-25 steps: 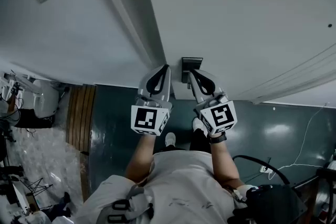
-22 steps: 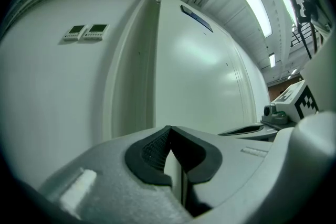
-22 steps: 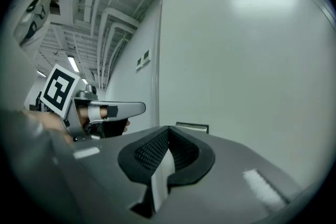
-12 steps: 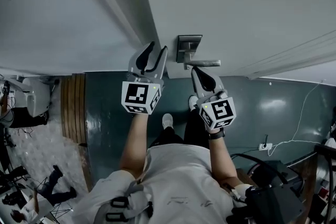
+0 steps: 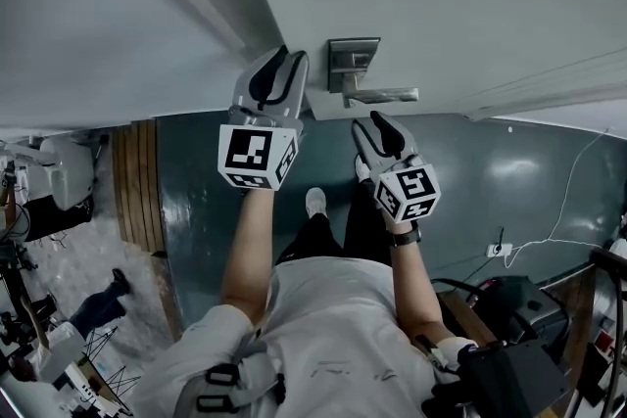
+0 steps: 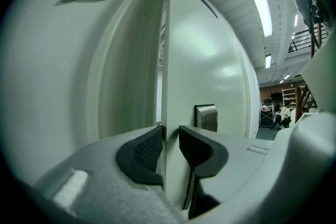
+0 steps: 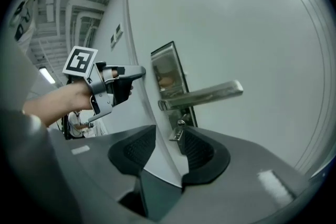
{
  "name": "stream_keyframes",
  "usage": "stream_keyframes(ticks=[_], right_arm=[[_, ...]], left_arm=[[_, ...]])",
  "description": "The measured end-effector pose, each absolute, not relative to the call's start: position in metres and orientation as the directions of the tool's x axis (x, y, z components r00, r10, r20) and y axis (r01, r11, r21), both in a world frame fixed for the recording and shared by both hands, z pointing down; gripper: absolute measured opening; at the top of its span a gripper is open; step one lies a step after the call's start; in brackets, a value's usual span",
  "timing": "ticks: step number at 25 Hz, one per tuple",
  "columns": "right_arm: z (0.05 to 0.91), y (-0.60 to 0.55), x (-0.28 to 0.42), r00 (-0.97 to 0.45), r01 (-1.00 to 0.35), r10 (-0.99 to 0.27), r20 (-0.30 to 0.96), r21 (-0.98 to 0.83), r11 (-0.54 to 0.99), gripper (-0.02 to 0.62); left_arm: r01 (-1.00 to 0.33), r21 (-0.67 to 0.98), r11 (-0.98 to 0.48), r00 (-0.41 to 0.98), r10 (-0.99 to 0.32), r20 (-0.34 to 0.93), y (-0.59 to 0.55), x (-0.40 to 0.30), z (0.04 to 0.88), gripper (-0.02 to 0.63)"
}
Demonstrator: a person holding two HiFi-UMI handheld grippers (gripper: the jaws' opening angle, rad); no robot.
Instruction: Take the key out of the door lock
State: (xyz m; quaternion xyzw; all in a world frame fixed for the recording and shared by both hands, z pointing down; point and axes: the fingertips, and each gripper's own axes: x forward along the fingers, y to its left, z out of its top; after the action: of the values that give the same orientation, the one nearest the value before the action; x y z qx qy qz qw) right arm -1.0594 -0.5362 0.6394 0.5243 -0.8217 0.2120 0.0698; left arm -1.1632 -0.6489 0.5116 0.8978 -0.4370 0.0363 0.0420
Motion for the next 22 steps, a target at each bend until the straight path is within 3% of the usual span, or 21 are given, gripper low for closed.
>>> stream_keyframes(ticks=[4, 9, 12, 22], right_arm=[[0.668, -0.538, -1.057, -0.474, -0.783, -0.835, 0.277, -0.567, 0.256, 0.163], [0.697, -0.55, -1.065, -0.492, -0.487, -0.858, 0.149, -0.864, 0.13, 0.175], [0.691, -0.558, -1.081, -0.521, -0.363, -0.852, 0.051, -0.917, 0.167, 0.186], [0.676, -0.579, -1.073, -0.449, -0.29, -0.892, -0.054, -0.935, 0.202, 0.164]], left_arm=[[-0.794, 0.05, -0.606, 0.607, -0.788, 0.099, -0.648, -1.163, 0.51, 0.098], [-0.805, 0.062, -0.59, 0.593, -0.8, 0.094, -0.647, -1.163, 0.51, 0.097], [-0.811, 0.065, -0.582, 0.585, -0.805, 0.092, -0.647, -1.163, 0.509, 0.097], [-0.82, 0.066, -0.569, 0.572, -0.815, 0.086, -0.646, -1.163, 0.508, 0.094]])
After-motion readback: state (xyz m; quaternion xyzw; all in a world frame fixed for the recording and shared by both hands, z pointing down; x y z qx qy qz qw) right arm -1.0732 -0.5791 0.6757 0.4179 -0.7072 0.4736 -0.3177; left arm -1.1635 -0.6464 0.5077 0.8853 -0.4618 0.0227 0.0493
